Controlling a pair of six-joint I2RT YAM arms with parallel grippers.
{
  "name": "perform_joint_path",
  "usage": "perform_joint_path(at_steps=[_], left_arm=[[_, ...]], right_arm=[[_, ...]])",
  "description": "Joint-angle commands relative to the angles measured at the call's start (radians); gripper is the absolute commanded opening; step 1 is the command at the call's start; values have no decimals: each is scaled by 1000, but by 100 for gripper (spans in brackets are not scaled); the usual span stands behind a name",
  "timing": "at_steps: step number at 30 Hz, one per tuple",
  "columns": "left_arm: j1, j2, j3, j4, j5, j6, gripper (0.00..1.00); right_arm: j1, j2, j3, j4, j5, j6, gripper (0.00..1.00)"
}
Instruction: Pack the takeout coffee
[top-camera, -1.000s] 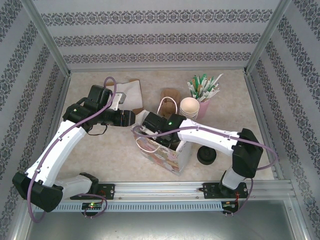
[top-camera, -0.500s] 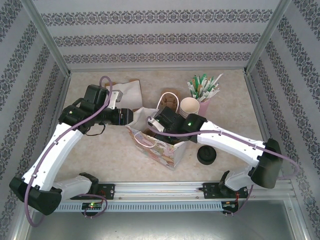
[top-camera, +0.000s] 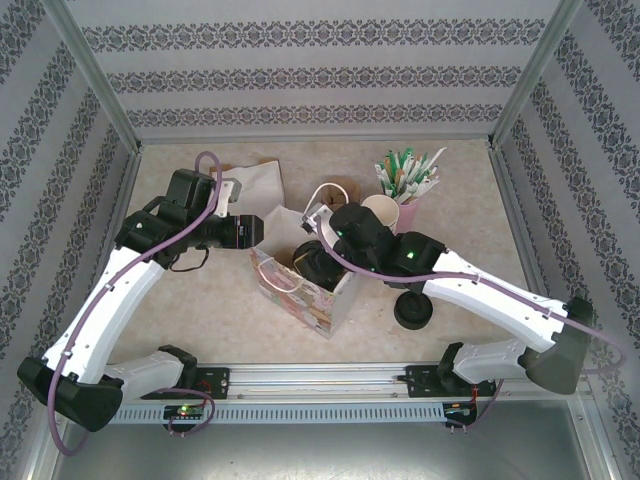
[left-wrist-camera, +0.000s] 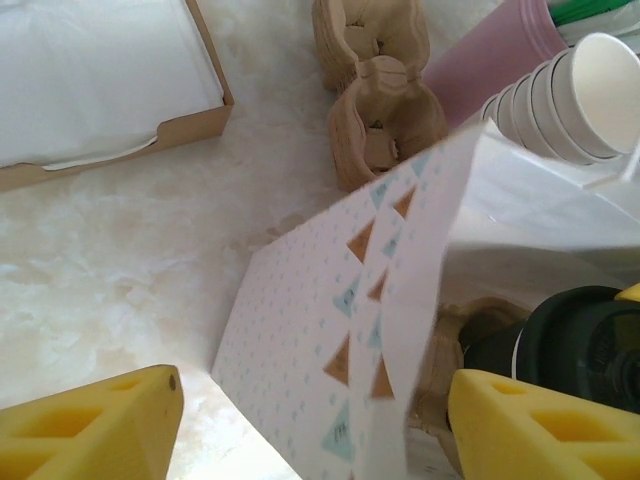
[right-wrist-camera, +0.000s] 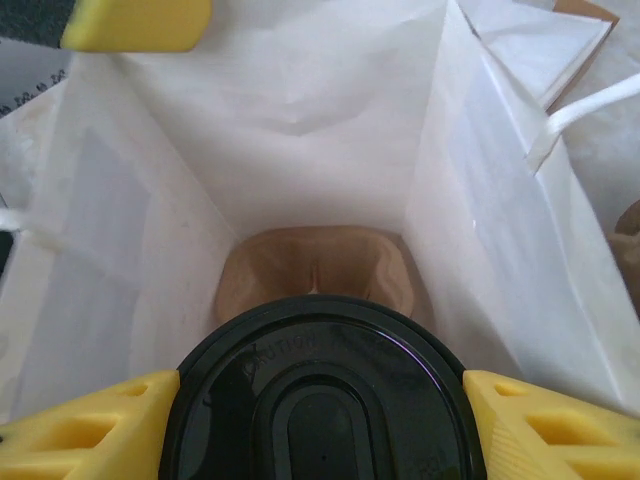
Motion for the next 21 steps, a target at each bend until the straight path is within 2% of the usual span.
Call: perform_joint_path(at_steps=[1, 11, 17, 21], left_arm=[[-9, -23, 50, -36, -34, -2, 76], [-9, -74, 80, 36, -77, 47, 83], [-9, -100, 55, 99, -7, 139, 83], [-10, -122, 33, 155, 87, 226, 84]], right_arm=[[-7, -21, 21, 44, 18, 24, 47], [-7, -102, 37, 123, 91, 63, 45], [-7, -137, 27, 185, 133, 73, 45], [-7, -146, 28, 229, 156, 90, 45]])
